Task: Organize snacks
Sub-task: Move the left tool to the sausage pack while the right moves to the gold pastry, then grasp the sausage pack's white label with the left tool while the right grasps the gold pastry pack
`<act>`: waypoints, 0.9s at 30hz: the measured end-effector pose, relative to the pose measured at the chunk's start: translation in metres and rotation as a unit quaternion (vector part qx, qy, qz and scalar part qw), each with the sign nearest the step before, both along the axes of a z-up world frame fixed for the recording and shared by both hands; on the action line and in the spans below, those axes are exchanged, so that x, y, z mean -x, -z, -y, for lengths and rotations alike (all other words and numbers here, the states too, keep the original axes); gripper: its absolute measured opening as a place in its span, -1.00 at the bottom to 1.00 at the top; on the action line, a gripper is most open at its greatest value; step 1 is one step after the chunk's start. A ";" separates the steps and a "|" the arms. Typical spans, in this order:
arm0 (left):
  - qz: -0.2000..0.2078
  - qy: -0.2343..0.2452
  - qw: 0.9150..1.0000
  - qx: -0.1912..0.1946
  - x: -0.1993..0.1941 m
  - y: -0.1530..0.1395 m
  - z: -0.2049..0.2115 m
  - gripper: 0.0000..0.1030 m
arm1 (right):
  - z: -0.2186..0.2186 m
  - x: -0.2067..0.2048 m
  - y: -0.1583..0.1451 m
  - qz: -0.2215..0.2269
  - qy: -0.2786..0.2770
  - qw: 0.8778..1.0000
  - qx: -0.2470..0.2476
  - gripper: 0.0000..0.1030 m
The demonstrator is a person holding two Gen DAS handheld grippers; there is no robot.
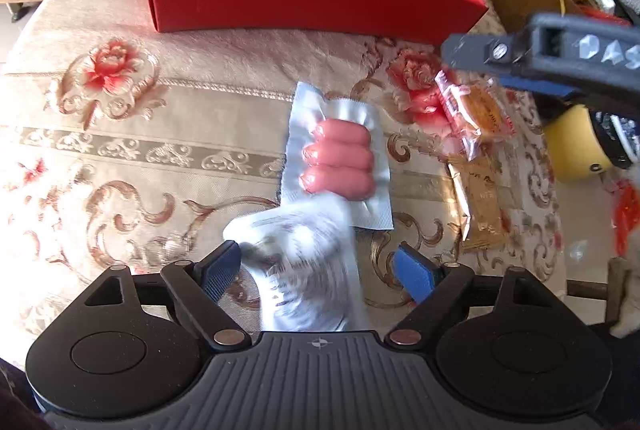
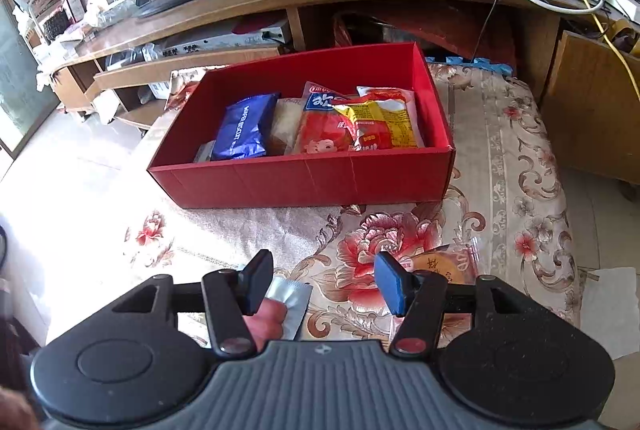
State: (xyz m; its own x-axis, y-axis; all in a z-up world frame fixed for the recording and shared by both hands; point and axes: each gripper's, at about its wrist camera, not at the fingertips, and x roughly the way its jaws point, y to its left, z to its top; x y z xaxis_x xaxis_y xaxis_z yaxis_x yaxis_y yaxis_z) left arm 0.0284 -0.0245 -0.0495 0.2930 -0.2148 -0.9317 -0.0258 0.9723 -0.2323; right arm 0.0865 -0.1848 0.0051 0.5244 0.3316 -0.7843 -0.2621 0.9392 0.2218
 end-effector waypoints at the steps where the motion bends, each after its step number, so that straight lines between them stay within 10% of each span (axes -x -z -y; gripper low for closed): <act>1: 0.005 0.002 1.000 -0.008 -0.001 0.002 0.005 0.80 | 0.001 0.000 0.000 0.000 0.001 1.000 -0.002 0.05; 17: 0.040 0.068 0.990 -0.117 0.031 0.004 0.021 0.58 | 0.017 0.005 0.000 -0.005 0.012 1.000 -0.007 0.05; 27: 0.055 0.056 0.993 -0.090 0.027 -0.009 -0.007 0.15 | 0.053 0.015 0.019 -0.039 0.058 0.998 0.010 0.06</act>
State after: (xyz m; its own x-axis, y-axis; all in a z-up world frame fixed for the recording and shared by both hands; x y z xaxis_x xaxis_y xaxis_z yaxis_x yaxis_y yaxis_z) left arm 0.0010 -0.0178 -0.0400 0.3786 -0.0841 -0.9217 0.1014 0.9936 -0.0490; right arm 0.0718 -0.2374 -0.0142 0.4953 0.2567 -0.8300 -0.1350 0.9665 0.2184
